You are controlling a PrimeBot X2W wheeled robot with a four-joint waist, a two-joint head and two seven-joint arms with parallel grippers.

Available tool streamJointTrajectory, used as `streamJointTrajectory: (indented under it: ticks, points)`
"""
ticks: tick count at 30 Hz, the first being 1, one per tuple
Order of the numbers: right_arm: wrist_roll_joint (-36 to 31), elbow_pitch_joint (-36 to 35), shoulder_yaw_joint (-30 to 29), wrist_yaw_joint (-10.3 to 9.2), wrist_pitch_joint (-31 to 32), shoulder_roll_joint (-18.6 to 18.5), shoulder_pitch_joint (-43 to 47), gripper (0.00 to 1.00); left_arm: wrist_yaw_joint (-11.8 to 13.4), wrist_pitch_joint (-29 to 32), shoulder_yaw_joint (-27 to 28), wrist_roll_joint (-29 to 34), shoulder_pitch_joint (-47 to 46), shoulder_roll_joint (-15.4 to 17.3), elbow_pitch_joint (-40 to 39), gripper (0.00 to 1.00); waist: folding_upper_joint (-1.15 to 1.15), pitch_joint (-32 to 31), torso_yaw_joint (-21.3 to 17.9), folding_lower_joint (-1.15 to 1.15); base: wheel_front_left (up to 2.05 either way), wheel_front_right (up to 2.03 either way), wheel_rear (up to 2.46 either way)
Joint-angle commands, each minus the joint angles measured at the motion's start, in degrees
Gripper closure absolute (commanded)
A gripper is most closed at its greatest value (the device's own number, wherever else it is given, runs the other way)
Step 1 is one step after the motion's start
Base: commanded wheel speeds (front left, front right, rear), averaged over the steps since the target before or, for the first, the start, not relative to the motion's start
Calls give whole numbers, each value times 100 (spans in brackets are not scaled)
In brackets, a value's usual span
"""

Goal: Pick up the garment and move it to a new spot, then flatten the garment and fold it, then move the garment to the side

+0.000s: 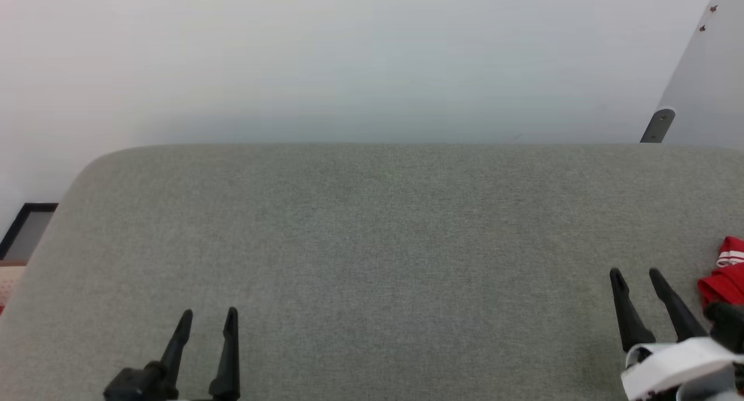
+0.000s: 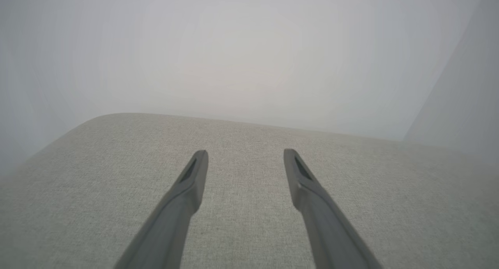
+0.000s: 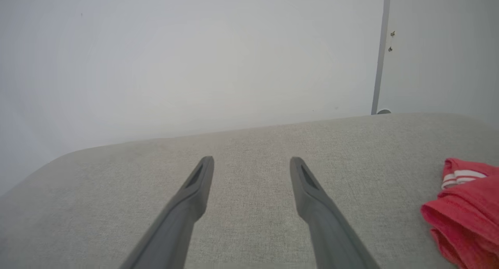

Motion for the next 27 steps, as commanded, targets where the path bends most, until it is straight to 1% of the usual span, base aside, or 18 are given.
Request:
streamJointTrajectory:
  ticks: [1,8,13,19,27]
  points:
    - [-71,-111,-87,-6,-28,42,188,0,-14,1,48,46,133,-24,-99,0,0,-15,-18,0,0,0,0]
    - [-173,-619,-479,-6,59,96,829,0,-14,1,148,71,486,-140,-473,0,0,-34,-23,0,0,0,0]
    - [-271,-1027,-750,-6,196,217,1144,0,-14,1,181,114,680,-172,-678,0,0,-29,-44,0,0,0,0]
    - [-366,-1306,-884,-6,337,365,1211,0,-14,1,156,134,727,-199,-718,0,0,-26,-88,0,0,0,0]
    - [-441,-1455,-923,-6,414,452,1269,0,-13,1,135,122,675,-182,-741,0,0,-33,-74,0,0,0,0]
